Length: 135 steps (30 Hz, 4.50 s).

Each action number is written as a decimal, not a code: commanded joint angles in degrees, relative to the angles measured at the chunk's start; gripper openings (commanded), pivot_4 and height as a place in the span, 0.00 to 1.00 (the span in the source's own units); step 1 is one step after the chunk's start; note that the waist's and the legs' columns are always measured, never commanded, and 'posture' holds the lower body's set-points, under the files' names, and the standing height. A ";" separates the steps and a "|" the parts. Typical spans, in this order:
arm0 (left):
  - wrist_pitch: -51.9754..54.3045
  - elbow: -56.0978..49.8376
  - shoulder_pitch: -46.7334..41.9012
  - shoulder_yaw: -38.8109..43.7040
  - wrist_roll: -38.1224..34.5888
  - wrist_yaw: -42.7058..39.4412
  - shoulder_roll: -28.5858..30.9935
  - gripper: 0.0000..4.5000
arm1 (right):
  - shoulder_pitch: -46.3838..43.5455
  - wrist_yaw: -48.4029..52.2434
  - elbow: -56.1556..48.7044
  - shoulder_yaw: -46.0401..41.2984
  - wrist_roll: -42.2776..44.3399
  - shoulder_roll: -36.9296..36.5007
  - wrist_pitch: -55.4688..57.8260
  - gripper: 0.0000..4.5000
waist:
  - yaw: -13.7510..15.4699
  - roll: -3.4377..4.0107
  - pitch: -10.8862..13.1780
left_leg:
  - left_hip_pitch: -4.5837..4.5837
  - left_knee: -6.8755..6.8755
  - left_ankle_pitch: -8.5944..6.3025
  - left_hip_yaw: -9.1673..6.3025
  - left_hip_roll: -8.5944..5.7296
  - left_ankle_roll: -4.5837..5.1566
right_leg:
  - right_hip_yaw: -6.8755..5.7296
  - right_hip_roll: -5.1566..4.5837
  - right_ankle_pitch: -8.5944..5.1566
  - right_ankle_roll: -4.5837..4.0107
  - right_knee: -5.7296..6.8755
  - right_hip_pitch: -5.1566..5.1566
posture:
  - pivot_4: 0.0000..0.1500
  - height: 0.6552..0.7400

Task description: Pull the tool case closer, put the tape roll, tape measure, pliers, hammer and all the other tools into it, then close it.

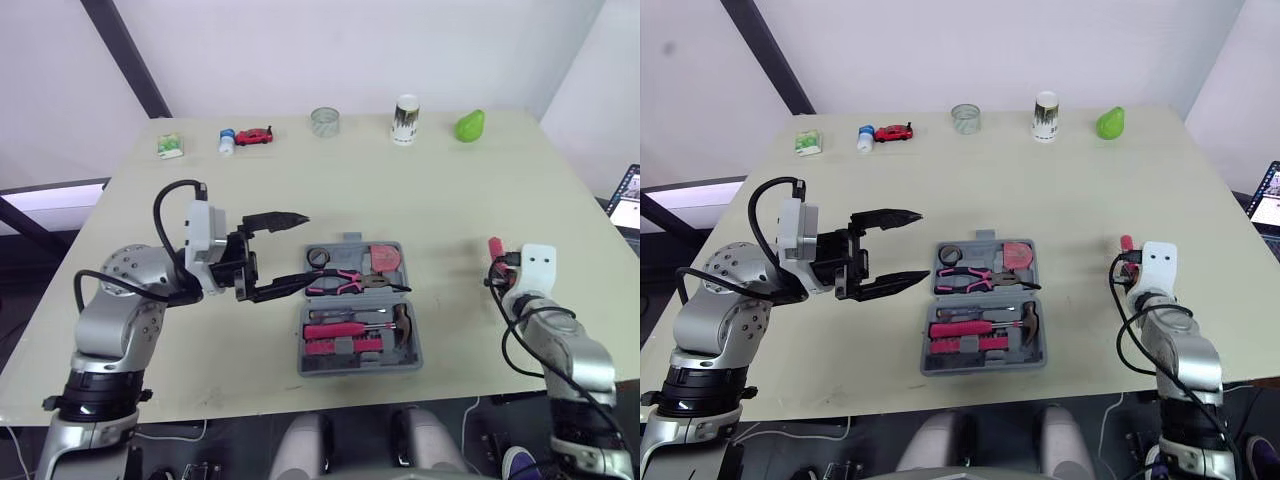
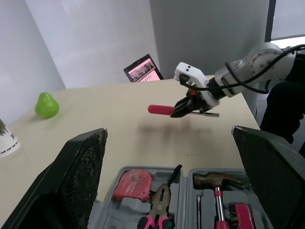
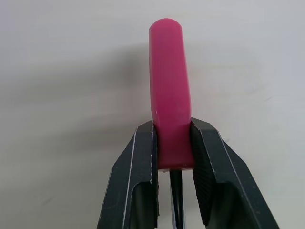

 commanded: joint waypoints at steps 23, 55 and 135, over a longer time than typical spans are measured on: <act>1.99 -3.57 -0.84 -0.10 -1.91 -2.11 1.63 1.00 | 12.50 11.36 -5.78 11.44 -5.26 -5.61 -10.35 0.09 | 1.11 -0.09 0.03 | 0.00 0.02 0.00 0.02 -0.04 0.00 | 0.00 0.02 -0.01 0.02 -0.03 0.01 | 1.00 1.00; 1.83 -2.61 0.46 0.85 -1.66 -3.34 3.22 1.00 | 19.09 13.75 0.12 8.35 -6.31 -0.87 -26.21 0.08 | 1.12 -0.09 0.03 | 0.01 0.07 0.00 0.01 -0.03 0.00 | 0.00 0.01 -0.01 0.01 0.00 0.02 | 1.00 1.00; -20.83 7.31 25.11 4.45 -4.81 -21.73 21.90 1.00 | -30.57 50.99 -7.77 60.26 -18.99 -12.09 6.64 0.08 | 0.88 -0.17 0.15 | -0.05 0.18 0.00 -0.05 0.01 0.00 | -0.13 0.01 -0.01 -0.02 0.05 -0.04 | 1.00 1.00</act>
